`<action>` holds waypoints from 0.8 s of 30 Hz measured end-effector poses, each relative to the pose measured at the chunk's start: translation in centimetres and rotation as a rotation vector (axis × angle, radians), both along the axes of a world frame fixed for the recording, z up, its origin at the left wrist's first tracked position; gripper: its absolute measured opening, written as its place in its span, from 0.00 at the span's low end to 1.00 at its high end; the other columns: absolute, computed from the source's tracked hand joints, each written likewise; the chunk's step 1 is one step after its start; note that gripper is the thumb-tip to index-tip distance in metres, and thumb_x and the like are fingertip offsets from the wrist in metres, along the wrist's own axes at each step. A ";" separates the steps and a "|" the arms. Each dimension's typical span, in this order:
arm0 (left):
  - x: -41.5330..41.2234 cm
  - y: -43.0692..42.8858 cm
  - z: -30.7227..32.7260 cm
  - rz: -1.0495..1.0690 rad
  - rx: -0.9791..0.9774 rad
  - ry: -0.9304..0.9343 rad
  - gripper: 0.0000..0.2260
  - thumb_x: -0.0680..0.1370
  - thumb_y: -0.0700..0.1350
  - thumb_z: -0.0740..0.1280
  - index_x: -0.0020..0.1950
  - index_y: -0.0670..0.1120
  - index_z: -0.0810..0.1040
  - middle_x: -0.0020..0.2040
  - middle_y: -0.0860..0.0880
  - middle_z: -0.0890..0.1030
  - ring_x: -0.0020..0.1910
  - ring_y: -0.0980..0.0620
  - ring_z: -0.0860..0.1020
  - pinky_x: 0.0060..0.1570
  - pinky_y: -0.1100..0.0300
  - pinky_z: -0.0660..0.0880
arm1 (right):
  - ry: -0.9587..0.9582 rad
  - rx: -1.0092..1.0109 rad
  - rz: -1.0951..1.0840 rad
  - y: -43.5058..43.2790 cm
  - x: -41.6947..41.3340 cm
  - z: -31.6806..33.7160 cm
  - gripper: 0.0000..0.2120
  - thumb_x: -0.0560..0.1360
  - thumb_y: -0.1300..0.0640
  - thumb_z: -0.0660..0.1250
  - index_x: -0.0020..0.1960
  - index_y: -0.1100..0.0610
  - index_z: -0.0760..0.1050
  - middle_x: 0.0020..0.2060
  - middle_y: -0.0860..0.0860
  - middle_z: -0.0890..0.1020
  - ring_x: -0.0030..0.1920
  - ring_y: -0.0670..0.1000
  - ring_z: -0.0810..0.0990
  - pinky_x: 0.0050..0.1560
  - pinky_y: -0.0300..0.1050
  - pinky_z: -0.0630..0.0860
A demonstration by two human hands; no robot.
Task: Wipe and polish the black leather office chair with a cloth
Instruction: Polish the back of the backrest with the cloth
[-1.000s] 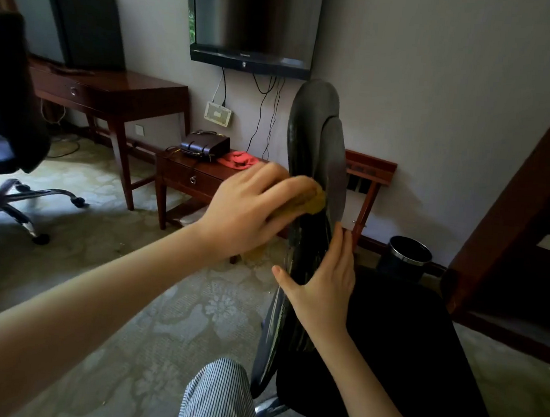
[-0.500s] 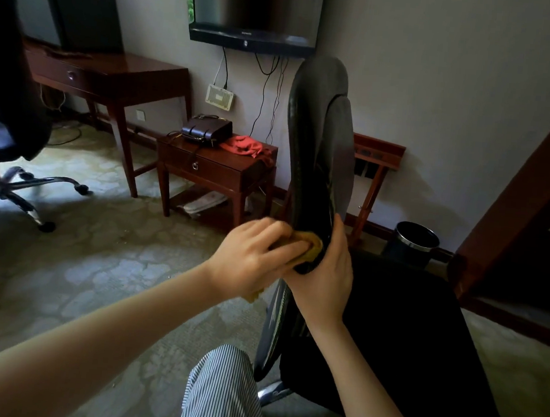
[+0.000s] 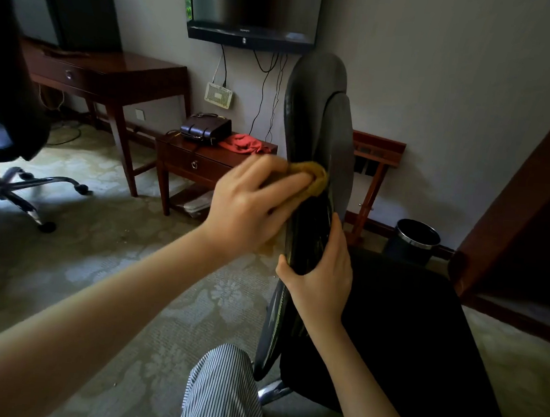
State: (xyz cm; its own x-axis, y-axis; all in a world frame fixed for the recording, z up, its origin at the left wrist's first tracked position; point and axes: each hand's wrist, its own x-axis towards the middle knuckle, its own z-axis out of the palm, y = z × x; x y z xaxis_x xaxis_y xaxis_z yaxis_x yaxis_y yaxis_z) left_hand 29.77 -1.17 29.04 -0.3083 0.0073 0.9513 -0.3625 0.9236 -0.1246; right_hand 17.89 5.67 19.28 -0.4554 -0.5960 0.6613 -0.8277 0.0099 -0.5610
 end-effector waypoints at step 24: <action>-6.5 8.3 0.6 -0.624 1.556 0.148 0.24 0.74 0.65 0.54 0.64 0.56 0.71 0.62 0.50 0.74 0.63 0.53 0.71 0.67 0.50 0.66 | -0.977 -0.199 0.772 4.8 -1.0 7.2 0.37 0.67 0.34 0.67 0.71 0.43 0.61 0.66 0.46 0.73 0.64 0.46 0.74 0.58 0.43 0.75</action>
